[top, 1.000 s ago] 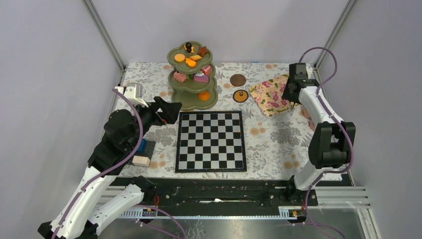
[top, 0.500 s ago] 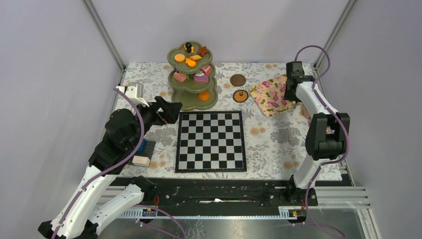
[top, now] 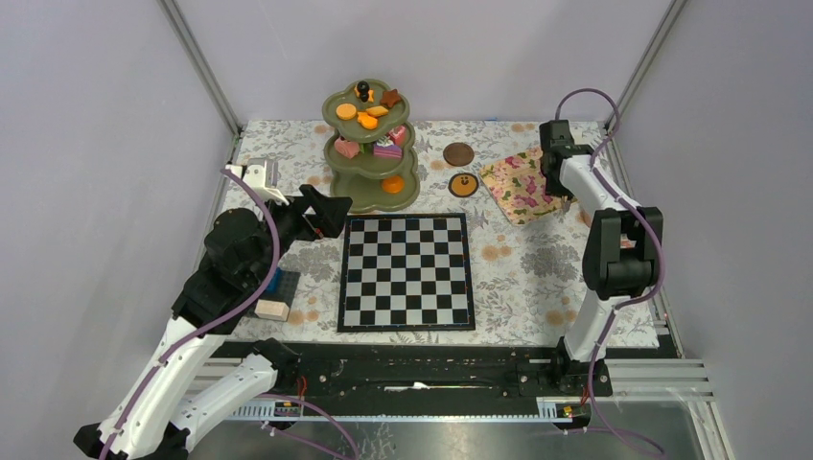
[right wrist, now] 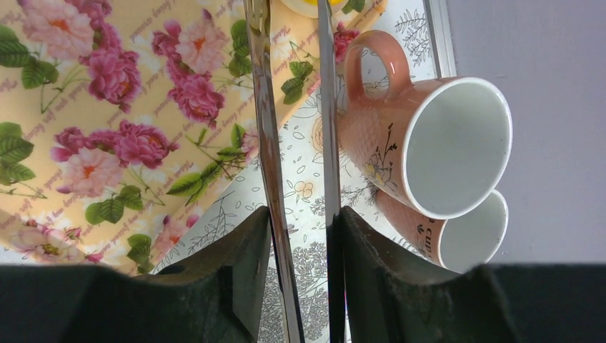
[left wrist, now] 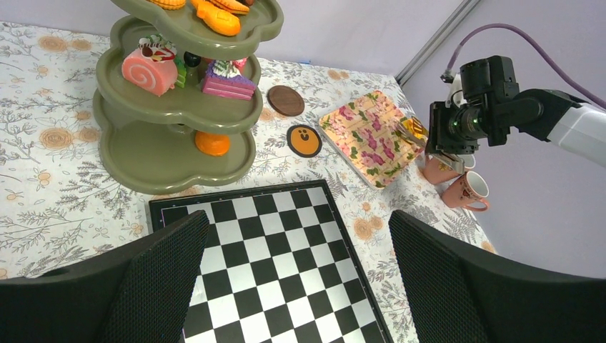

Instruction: Serve the afternoon tea

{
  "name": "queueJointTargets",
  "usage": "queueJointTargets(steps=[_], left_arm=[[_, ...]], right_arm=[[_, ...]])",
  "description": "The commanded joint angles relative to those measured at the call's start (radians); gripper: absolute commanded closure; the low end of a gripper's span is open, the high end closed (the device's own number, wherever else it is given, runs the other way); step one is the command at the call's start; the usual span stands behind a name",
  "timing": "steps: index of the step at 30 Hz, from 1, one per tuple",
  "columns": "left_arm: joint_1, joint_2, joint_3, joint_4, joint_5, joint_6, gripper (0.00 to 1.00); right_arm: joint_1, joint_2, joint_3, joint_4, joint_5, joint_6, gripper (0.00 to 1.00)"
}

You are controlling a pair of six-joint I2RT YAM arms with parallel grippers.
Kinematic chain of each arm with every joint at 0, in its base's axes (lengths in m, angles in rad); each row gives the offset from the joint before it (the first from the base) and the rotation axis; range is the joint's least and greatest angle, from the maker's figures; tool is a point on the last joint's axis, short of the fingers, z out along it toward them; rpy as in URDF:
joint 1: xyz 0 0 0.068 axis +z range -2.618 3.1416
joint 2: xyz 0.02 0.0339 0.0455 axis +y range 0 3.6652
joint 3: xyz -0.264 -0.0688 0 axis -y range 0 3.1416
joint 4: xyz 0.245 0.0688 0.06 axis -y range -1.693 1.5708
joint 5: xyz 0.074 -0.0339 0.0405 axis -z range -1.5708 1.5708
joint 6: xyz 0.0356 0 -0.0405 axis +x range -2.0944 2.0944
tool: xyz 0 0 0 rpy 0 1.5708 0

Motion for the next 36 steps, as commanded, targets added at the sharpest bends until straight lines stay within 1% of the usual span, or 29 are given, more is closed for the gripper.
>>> queueJointTargets(steps=[1, 10, 14, 19, 24, 30, 36], left_arm=[[-0.002, 0.006, -0.003, 0.027, -0.004, 0.008, 0.01], [-0.002, -0.001, -0.006, 0.028, -0.004, 0.007, 0.01], [-0.002, -0.007, -0.004, 0.022, -0.01, 0.01, 0.01], [-0.002, -0.012, -0.003, 0.018, -0.014, 0.011, 0.01], [-0.002, -0.012, -0.002, 0.018, -0.012, 0.007, 0.01], [-0.002, 0.002, 0.001, 0.022, -0.003, 0.005, 0.01], [-0.002, 0.018, -0.015, 0.052, -0.003, 0.004, 0.01]], right_arm=[[0.017, 0.024, 0.052, 0.004, 0.093, -0.027, 0.54], [0.067, 0.082, 0.079, 0.0, 0.205, -0.062, 0.55], [0.1, 0.074, 0.081, 0.012, 0.251, -0.072, 0.61], [0.139, 0.039, 0.077, 0.037, 0.271, -0.088, 0.67], [0.145, 0.013, 0.065, 0.04, 0.274, -0.093, 0.72], [0.163, -0.037, 0.027, 0.045, 0.195, -0.053, 0.73], [0.178, -0.108, -0.009, 0.055, 0.014, 0.031, 0.73]])
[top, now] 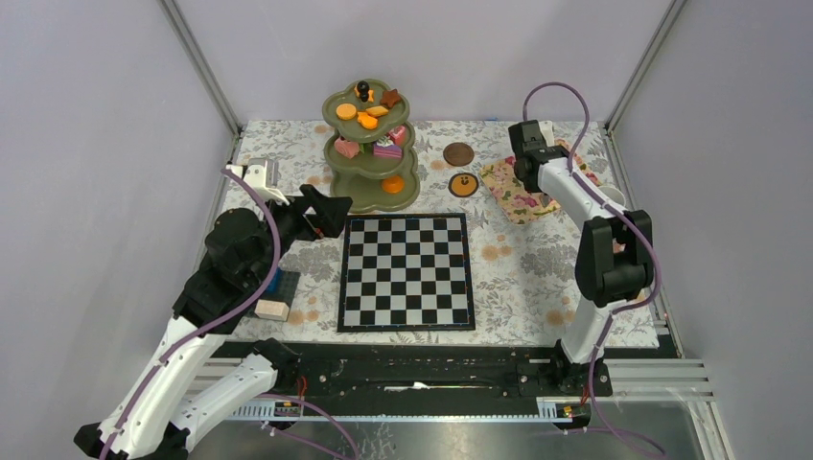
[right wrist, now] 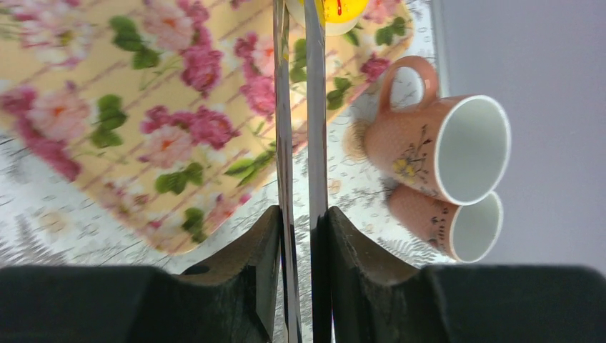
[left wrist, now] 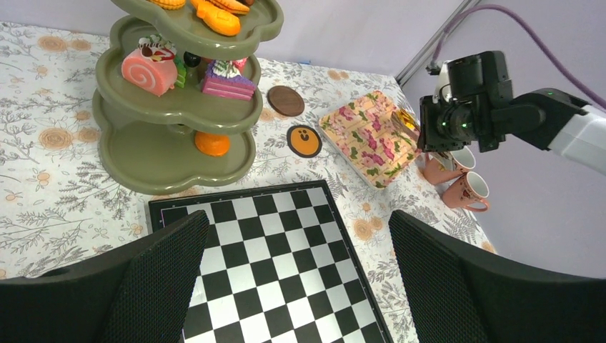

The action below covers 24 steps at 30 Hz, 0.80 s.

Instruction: Serve the afternoon tea

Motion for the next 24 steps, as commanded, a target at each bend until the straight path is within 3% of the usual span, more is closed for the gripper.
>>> queueJointTargets(steps=[1, 12, 24], left_arm=[[-0.003, 0.031, -0.006, 0.05, 0.002, 0.005, 0.01], [-0.002, 0.16, 0.08, 0.015, 0.024, -0.025, 0.01], [-0.002, 0.178, 0.109, -0.039, -0.085, -0.094, 0.01]], right_arm=[[0.022, -0.113, -0.027, 0.04, -0.154, 0.087, 0.73], [0.032, -0.207, -0.15, 0.139, -0.354, 0.171, 0.73], [0.128, -0.43, -0.312, 0.318, -0.671, 0.288, 0.73]])
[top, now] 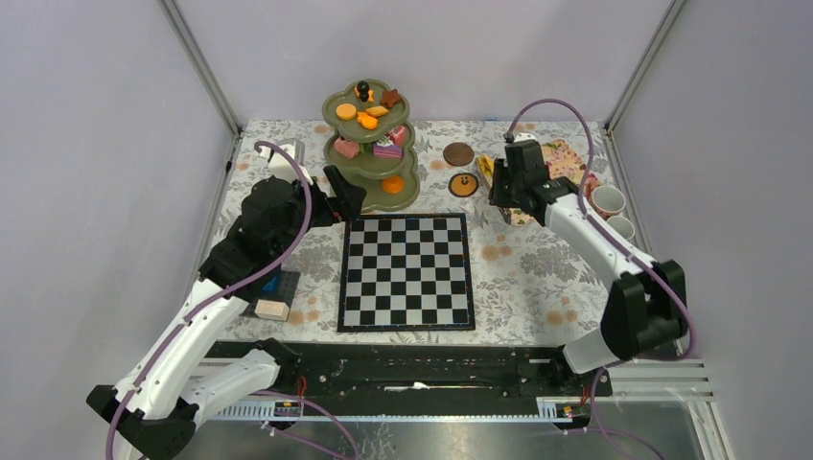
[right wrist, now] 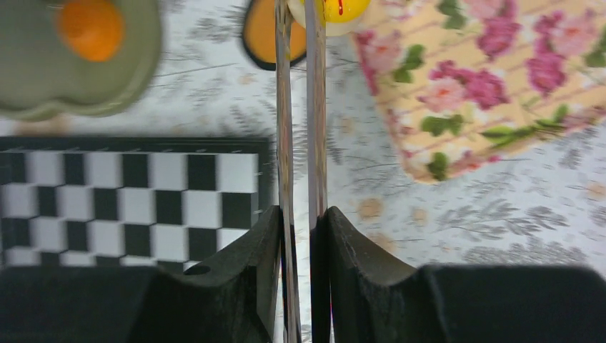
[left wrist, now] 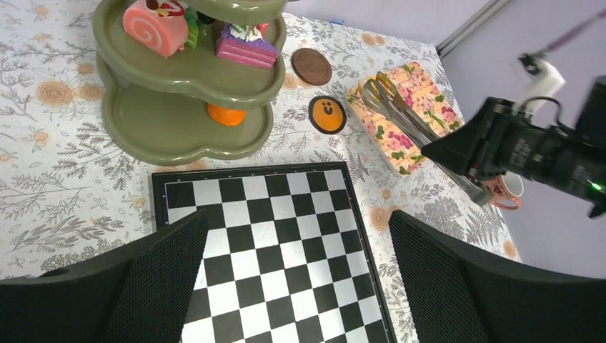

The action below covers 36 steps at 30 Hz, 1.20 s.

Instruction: Serve the afternoon tea

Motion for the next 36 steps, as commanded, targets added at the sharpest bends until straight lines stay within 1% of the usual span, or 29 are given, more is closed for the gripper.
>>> queueJointTargets(steps=[1, 7, 13, 19, 22, 26, 31, 36], left_arm=[[-0.002, -0.024, 0.029, 0.003, -0.063, -0.047, 0.01], [-0.002, -0.044, 0.065, -0.019, -0.116, -0.022, 0.01], [-0.002, -0.056, 0.088, -0.037, -0.145, 0.014, 0.01], [-0.002, -0.072, 0.081, -0.02, -0.158, 0.06, 0.01], [-0.002, -0.073, 0.086, -0.016, -0.162, 0.089, 0.01], [-0.002, -0.07, 0.086, -0.014, -0.166, 0.121, 0.01], [-0.002, -0.066, 0.074, -0.002, -0.167, 0.143, 0.01], [-0.002, -0.067, 0.054, 0.019, -0.161, 0.141, 0.01]], right_arm=[[0.012, -0.135, -0.061, 0.144, -0.205, 0.09, 0.73], [0.036, -0.222, -0.169, 0.278, -0.402, 0.19, 0.73], [0.086, -0.251, -0.215, 0.41, -0.48, 0.282, 0.74], [0.17, -0.198, -0.203, 0.422, -0.478, 0.296, 0.74], [0.196, -0.214, -0.227, 0.408, -0.429, 0.293, 0.75], [0.217, -0.273, -0.275, 0.4, -0.41, 0.281, 0.75], [0.245, -0.314, -0.322, 0.398, -0.447, 0.204, 0.74], [0.301, -0.292, -0.314, 0.403, -0.456, 0.136, 0.75]])
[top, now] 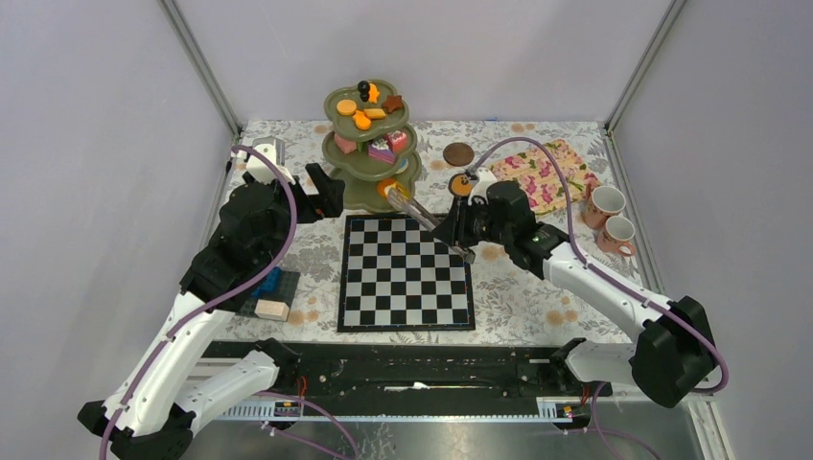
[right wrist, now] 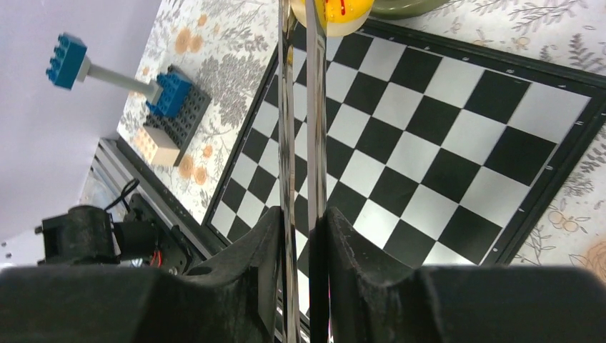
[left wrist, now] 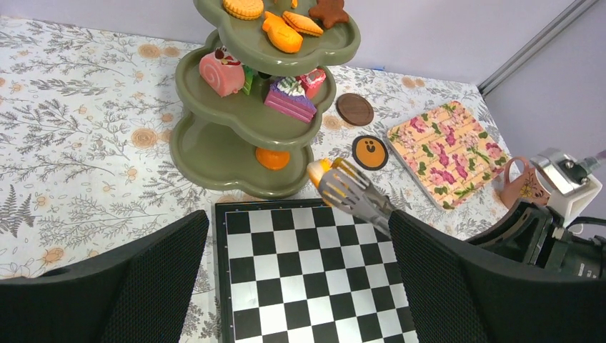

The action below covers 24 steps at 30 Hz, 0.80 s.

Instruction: Serve the afternoon tea

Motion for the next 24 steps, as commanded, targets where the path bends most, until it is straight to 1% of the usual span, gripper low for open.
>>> queueJointTargets(steps=[1, 7, 13, 16, 21, 24], left_arm=[[-0.002, -0.005, 0.002, 0.061, -0.007, 0.021, 0.01], [-0.002, -0.021, -0.001, 0.056, -0.015, 0.03, 0.01], [-0.002, -0.051, 0.0, 0.035, -0.029, 0.04, 0.01], [-0.002, -0.066, 0.002, 0.023, -0.035, 0.051, 0.01], [-0.002, -0.097, 0.006, 0.005, -0.047, 0.069, 0.01], [-0.002, -0.115, -0.001, 0.001, -0.044, 0.069, 0.01]], right_arm=[[0.062, 0.001, 0.027, 0.052, -0.022, -0.091, 0.75], [0.186, 0.116, 0.14, 0.049, 0.057, -0.157, 0.75], [0.264, 0.286, 0.297, 0.039, 0.166, -0.212, 0.75], [0.296, 0.394, 0.408, 0.005, 0.227, -0.248, 0.75], [0.352, 0.572, 0.629, -0.112, 0.424, -0.311, 0.75], [0.361, 0.669, 0.742, -0.159, 0.499, -0.346, 0.75]])
